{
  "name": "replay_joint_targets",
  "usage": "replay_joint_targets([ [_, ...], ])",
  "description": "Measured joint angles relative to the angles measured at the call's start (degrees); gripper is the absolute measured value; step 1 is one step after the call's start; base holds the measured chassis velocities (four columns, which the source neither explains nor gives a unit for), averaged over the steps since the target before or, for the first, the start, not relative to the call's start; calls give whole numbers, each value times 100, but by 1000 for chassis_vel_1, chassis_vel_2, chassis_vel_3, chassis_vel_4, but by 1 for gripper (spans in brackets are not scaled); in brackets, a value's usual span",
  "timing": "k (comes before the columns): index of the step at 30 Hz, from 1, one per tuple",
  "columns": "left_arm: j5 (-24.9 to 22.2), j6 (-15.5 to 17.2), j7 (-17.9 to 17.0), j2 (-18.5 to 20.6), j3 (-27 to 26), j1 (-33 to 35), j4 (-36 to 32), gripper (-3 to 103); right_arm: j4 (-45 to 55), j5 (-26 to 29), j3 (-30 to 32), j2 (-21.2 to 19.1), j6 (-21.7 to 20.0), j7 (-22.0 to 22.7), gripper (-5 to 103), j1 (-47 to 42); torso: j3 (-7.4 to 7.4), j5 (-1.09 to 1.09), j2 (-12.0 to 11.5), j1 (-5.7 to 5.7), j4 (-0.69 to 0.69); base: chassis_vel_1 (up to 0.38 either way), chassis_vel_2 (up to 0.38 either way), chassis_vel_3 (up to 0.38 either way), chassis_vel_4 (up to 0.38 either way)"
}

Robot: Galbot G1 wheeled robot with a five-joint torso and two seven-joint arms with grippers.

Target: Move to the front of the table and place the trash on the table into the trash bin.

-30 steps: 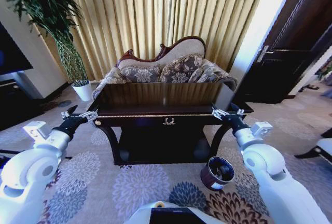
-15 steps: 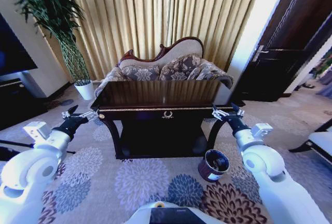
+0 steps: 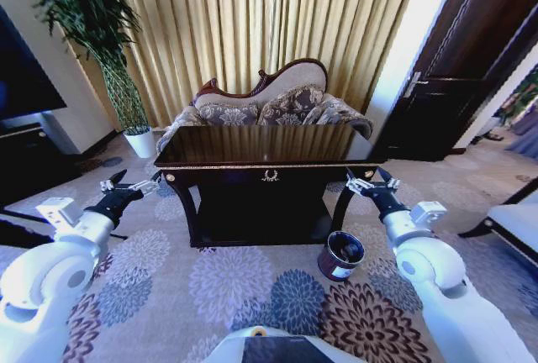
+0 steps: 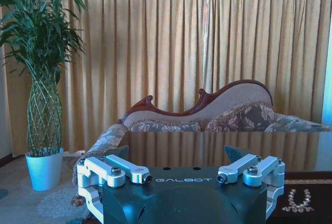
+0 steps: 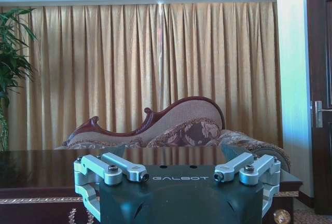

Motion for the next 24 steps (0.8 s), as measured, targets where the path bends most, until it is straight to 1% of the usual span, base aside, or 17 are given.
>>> replay_joint_targets([
  [12,2,-7,-1,-29,-16,74,-45,100,92,-19,35,27,39,3,100,-106,0,-1,0,0,0,150,-137,-161,128],
  [24,3,-9,-1,-36,-14,81,-66,100,122,-20,91,23,52,6,100,-146,1,0,-1,2,0,138,-140,-129,154],
])
